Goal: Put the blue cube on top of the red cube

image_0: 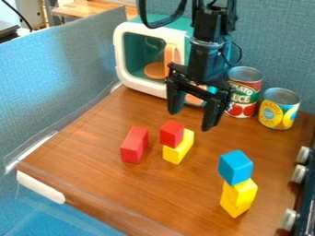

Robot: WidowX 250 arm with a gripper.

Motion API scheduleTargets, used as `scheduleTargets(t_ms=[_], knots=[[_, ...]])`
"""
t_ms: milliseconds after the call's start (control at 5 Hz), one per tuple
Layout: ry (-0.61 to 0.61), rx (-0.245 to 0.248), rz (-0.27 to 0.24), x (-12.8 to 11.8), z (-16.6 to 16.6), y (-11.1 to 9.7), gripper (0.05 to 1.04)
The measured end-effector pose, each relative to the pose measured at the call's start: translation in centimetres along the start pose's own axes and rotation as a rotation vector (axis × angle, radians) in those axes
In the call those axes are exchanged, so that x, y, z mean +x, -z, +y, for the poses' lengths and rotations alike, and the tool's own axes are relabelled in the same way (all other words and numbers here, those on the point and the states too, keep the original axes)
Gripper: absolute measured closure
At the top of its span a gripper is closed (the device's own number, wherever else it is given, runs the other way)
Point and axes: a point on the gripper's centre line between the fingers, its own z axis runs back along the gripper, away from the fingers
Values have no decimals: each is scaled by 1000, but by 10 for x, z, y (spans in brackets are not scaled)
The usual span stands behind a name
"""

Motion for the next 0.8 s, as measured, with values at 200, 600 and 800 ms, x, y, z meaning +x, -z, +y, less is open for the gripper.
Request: scheduleTargets(t_ms=[200,600,800], knots=[[5,-4,30,-1,-1,10,83],[60,-56,41,-3,-24,14,83],[76,-67,9,-6,-27,4,83]])
